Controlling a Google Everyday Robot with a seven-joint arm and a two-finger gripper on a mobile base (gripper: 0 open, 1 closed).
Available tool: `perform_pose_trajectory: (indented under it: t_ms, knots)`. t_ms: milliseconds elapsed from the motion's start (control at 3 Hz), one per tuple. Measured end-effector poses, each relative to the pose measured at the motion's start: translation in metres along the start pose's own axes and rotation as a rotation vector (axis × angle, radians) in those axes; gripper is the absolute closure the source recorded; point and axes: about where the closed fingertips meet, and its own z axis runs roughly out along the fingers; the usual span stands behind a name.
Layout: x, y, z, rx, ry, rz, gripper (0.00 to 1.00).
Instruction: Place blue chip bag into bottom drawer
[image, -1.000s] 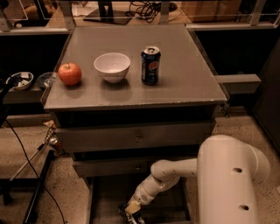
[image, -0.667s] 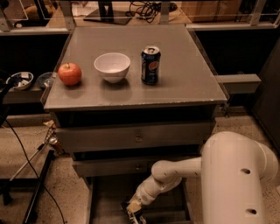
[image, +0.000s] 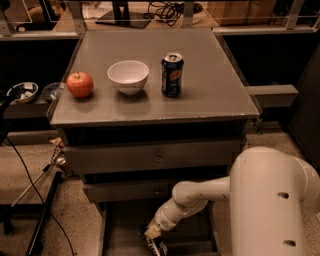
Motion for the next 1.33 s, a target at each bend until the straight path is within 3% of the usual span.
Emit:
perform_pose_trajectory:
  t_ms: [667,1333]
  knots:
    - [-0.020,-0.029,0.031,-0.036,-0.066,-0.019,1.00]
    - [-0.015,-0.039,0.049,-0.058,-0.060,-0.028,1.00]
